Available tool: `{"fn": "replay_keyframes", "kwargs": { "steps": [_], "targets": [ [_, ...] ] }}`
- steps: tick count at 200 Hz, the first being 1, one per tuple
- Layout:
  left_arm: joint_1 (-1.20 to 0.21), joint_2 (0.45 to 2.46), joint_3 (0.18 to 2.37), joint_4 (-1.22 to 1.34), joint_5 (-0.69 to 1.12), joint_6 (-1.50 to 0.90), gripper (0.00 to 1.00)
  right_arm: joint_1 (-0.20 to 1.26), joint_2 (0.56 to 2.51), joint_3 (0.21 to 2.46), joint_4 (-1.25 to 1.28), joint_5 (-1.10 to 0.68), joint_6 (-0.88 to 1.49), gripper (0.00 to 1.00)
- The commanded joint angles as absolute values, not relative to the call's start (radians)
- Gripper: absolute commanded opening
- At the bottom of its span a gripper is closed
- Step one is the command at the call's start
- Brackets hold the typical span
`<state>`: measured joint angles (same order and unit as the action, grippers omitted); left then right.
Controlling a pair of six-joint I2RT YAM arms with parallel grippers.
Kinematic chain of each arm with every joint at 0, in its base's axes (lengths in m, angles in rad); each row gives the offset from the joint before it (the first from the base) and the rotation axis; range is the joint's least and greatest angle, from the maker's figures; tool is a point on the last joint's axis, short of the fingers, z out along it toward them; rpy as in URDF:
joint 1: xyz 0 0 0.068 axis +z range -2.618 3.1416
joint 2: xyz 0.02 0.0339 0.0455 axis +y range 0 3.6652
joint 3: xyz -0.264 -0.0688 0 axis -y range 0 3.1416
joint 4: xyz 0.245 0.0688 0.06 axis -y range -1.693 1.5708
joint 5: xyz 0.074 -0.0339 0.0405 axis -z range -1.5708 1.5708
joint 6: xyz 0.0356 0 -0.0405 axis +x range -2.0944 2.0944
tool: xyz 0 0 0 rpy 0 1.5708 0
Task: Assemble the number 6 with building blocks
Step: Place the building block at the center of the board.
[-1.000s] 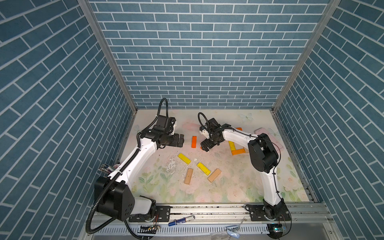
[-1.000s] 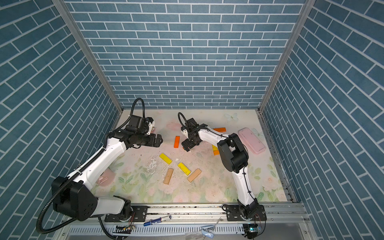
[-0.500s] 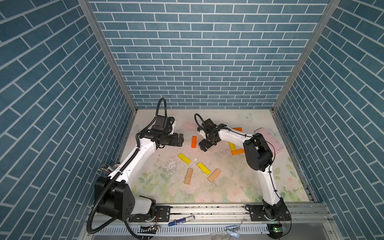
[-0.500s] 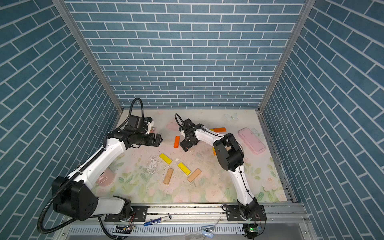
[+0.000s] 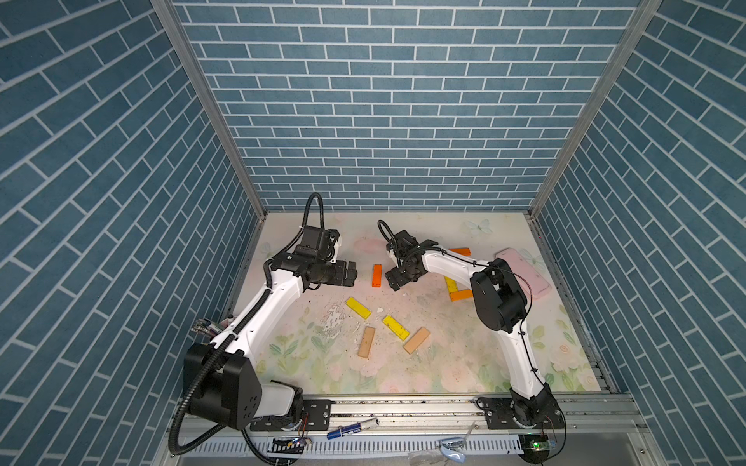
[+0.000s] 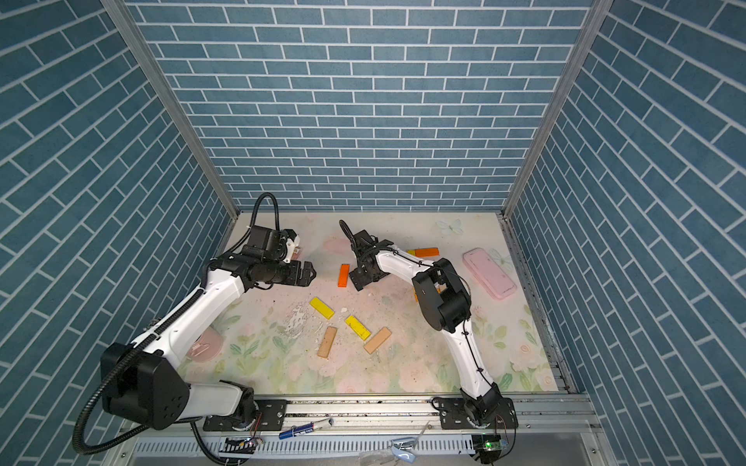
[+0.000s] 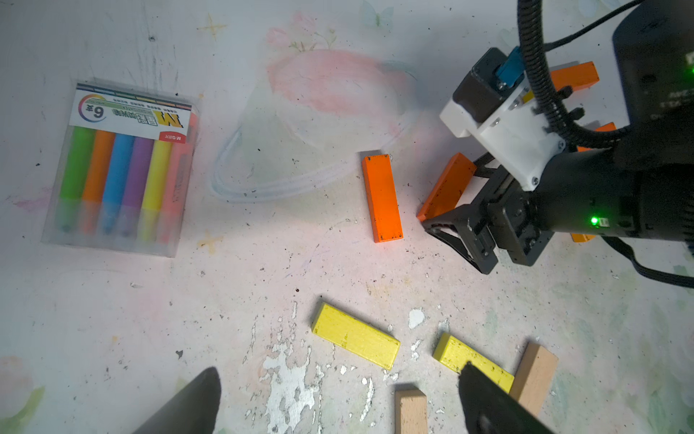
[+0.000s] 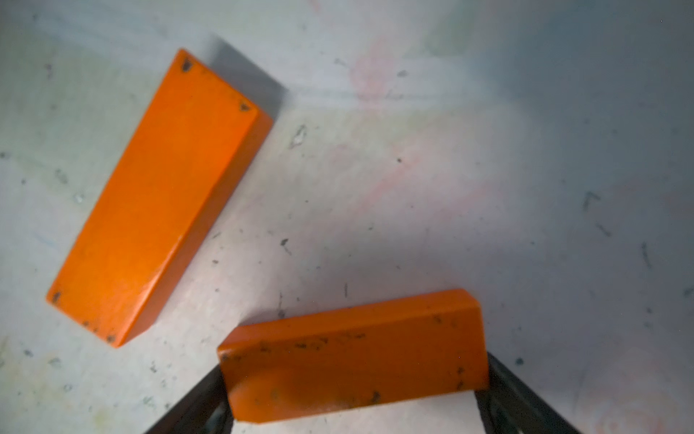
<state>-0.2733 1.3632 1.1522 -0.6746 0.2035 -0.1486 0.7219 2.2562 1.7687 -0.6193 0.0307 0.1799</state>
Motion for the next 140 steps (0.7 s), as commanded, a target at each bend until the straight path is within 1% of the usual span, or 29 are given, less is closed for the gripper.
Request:
{"fn": "replay_keyframes", "kwargs": {
  "steps": [1,34,54,90,140],
  "targets": [
    [-0.265,1.341,1.141,-0.662,0.203,-0.167,0.99,0.719,2.272,1.816,-0.635,0.115,0.415,0.86],
    [-0.265,1.338,1.134,-0.655,0.222,-0.178,0.99,0.719,2.335,1.940,-0.743,0.250,0.650,0.86],
    [-0.265,1.334,1.131,-0.652,0.227,-0.183,0.99,0.718,2.372,2.008,-0.772,0.275,0.720,0.86],
    [-0.265,1.328,1.126,-0.649,0.230,-0.184,0.99,0.712,2.438,2.113,-0.812,0.272,0.774,0.87],
    [-0.265,1.329,1.126,-0.650,0.224,-0.183,0.99,0.712,2.485,2.152,-0.810,0.218,0.824,0.87]
  ]
}}
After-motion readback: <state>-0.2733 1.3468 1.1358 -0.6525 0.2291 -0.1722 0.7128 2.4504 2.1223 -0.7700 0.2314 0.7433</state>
